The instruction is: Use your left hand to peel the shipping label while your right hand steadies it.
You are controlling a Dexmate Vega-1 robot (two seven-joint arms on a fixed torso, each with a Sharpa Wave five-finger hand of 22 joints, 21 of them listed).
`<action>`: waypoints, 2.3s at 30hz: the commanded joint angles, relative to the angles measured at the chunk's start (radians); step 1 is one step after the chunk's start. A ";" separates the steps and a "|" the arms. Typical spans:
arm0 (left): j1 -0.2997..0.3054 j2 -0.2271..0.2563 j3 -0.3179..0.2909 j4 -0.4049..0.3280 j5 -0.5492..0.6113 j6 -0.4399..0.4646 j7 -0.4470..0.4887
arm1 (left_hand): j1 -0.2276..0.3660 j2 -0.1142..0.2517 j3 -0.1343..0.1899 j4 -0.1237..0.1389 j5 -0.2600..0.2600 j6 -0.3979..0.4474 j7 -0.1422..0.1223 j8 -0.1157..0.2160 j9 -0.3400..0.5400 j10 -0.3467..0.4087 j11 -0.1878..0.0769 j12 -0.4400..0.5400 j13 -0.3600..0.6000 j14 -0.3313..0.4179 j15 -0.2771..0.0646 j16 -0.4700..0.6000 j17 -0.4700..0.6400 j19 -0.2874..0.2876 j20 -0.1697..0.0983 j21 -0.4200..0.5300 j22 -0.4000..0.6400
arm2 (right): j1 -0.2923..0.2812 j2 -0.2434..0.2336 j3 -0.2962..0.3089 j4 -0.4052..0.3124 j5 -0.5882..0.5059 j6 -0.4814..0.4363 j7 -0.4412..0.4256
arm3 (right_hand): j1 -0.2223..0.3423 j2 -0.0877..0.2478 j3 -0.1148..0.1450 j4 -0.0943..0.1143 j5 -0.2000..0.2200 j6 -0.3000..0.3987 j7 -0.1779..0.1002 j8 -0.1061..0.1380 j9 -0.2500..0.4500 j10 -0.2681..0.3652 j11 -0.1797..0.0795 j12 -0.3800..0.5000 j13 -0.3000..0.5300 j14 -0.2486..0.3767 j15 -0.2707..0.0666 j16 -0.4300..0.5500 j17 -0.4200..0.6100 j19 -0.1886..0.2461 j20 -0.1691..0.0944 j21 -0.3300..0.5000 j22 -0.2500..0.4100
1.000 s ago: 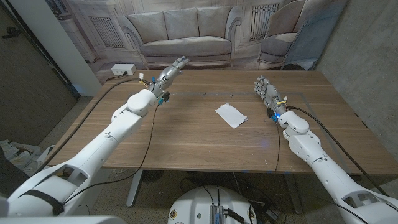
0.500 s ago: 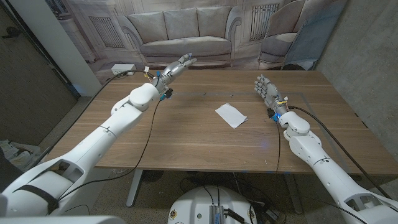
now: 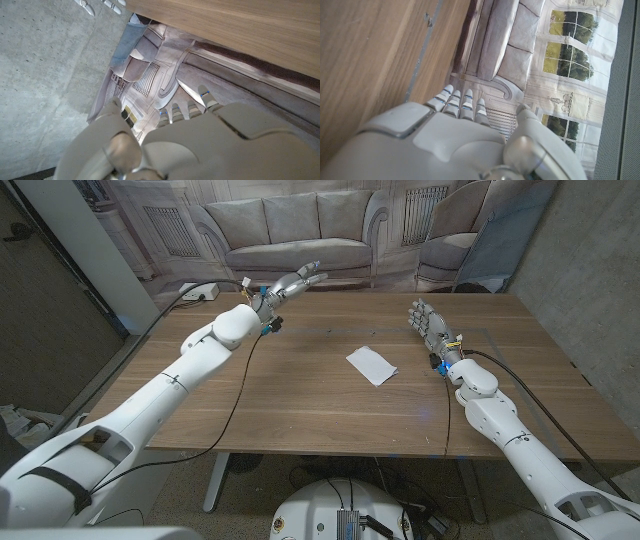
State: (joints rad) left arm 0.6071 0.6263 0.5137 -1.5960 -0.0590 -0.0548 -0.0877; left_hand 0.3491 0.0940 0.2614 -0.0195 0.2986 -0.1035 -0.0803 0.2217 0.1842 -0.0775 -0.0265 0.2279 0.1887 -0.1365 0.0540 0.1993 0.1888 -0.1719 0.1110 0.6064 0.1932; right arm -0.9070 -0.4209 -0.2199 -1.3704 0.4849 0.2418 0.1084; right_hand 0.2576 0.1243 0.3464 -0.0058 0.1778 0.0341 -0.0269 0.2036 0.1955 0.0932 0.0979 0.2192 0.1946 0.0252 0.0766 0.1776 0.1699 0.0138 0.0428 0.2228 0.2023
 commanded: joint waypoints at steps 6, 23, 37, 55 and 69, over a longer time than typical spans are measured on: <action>-0.080 0.005 0.086 -0.021 0.144 0.051 -0.043 | 0.010 -0.003 0.004 -0.003 -0.013 -0.010 -0.005 -0.009 0.002 -0.022 0.000 -0.010 0.003 -0.012 -0.001 -0.001 0.003 -0.077 0.007 -0.005 0.005 | 0.003 0.000 -0.006 0.004 0.004 0.011 -0.002 | 0.010 -0.002 0.000 -0.006 -0.002 0.012 0.002 0.006 -0.001 0.008 0.002 0.006 0.002 0.001 -0.002 0.007 0.005 0.001 -0.002 0.005 0.004; -0.134 -0.002 0.151 -0.040 0.256 0.085 -0.093 | 0.023 -0.008 0.000 -0.011 -0.032 0.029 -0.010 -0.001 0.003 -0.036 -0.006 -0.016 0.003 -0.008 -0.006 0.001 0.004 -0.068 0.005 -0.007 0.005 | -0.007 -0.010 -0.001 -0.012 0.012 0.016 -0.003 | 0.010 0.000 0.000 -0.009 -0.002 0.025 0.002 0.008 -0.001 0.020 0.001 0.011 0.002 0.004 0.001 0.007 0.005 0.002 -0.002 0.005 0.004; -0.187 -0.014 0.214 -0.043 0.375 0.113 -0.137 | 0.049 -0.022 -0.007 -0.029 -0.049 0.108 -0.013 0.012 0.003 0.053 -0.016 0.010 0.002 0.025 -0.019 0.010 0.001 -0.036 -0.002 -0.005 0.003 | -0.006 -0.005 -0.004 -0.007 0.016 0.027 0.001 | 0.011 0.002 -0.001 -0.012 -0.002 0.038 0.003 0.011 -0.001 0.033 0.005 0.015 0.001 0.004 0.002 0.007 0.005 0.001 -0.002 0.006 0.004; -0.215 -0.017 0.272 -0.062 0.548 0.113 -0.119 | 0.108 -0.050 -0.012 -0.072 -0.053 0.192 0.020 0.024 0.005 0.111 -0.023 0.017 0.002 0.082 -0.033 0.018 -0.002 0.014 0.003 -0.002 -0.002 | -0.003 -0.001 -0.010 0.001 0.018 0.037 0.007 | 0.011 0.003 -0.002 -0.014 -0.002 0.050 0.006 0.012 -0.001 0.040 0.005 0.017 0.001 0.006 0.004 0.007 0.005 0.001 -0.002 0.006 0.004; -0.241 -0.024 0.317 -0.078 0.690 0.129 -0.141 | 0.239 -0.093 -0.004 -0.142 -0.037 0.263 0.045 0.034 0.008 0.186 -0.040 0.025 0.003 0.147 -0.063 0.021 -0.005 0.078 0.010 0.000 -0.005 | -0.009 -0.002 -0.005 0.000 0.023 0.042 0.009 | 0.011 0.003 -0.003 -0.017 -0.002 0.073 0.008 0.017 -0.001 0.048 0.006 0.019 0.001 0.008 0.007 0.007 0.005 0.000 -0.001 0.006 0.005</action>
State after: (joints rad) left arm 0.3880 0.6077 0.7933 -1.6611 0.5036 0.0578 -0.2106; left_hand 0.5691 0.0027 0.2542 -0.1539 0.2554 0.1442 -0.0404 0.2479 0.1888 0.0964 -0.0645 0.2445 0.1885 0.0019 -0.0052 0.2196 0.1812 -0.1051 0.1162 0.6028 0.1859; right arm -0.9122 -0.4228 -0.2275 -1.3709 0.5042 0.2797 0.1154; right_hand 0.2576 0.1243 0.3436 -0.0167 0.1779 0.0951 -0.0194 0.2150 0.1957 0.1326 0.1048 0.2347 0.1949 0.0291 0.0800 0.1775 0.1698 0.0137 0.0429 0.2229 0.2023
